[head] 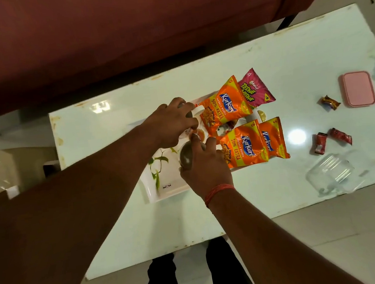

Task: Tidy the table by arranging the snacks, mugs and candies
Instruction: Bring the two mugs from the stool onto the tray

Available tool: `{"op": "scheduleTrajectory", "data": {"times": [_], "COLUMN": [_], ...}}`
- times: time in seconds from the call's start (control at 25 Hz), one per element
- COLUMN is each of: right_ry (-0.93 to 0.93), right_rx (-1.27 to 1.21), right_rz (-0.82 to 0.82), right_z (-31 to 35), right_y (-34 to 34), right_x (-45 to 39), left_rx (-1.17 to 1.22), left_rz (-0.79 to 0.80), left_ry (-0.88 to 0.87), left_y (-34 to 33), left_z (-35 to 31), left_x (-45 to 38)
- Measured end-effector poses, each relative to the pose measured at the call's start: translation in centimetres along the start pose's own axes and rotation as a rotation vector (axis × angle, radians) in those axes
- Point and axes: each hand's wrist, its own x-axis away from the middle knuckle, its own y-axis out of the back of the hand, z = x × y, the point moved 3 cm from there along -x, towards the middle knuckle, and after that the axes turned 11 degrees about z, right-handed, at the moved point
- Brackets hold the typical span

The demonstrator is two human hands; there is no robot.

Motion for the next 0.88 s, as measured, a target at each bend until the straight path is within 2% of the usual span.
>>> {"op": "scheduleTrajectory", "data": {"times": [0.32, 0.4, 0.52, 0.6, 0.64, 0.68, 0.76, 0.8, 0.88], "right_ry": [-0.027, -0.033, 0.012, 0.072, 0.101, 0.122, 0.151, 0.162, 0.174], "right_rx": [0.055, 0.038, -0.022, -0.063, -0.077, -0.090, -0.115, -0.134, -0.164], "right_rz": [-0.056, -0.044, 0.003, 0.023, 0.029, 0.033, 0.042, 0.048, 0.052], "right_z": [0.1, 0.1, -0.1, -0.7, -1.0, -1.2, -1.4, -1.5, -1.5], "right_y": [-0.7, -0.7, -0.3, -0.1, 0.0, 0.1, 0.2, 0.3, 0.6], "right_x": [0.1, 0.2, 0.4, 0.6, 0.7, 0.8, 0.7, 0.6, 0.2], "left_rx": [-0.012, 0.092, 0.441, 0.797, 1.038, 1.293, 1.698, 1.840, 1.970], "left_rz": [-0.008, -0.091, -0.419, -0.578, -0.582, -0.521, -0.313, -0.236, -0.198], "left_ry": [-0.050, -0.016, 0.134, 0.323, 0.435, 0.524, 0.567, 0.554, 0.547], "left_y": [0.2, 0.6, -0.6, -3.3, -4.9, -6.3, -8.0, -8.4, -8.8], "left_z": [0.2, 0.5, 1.2, 0.0, -1.1, -2.4, -5.5, -6.7, -8.2], "left_x": [0.2, 1.4, 5.3, 8.1, 9.0, 9.3, 8.9, 8.6, 8.1]}}
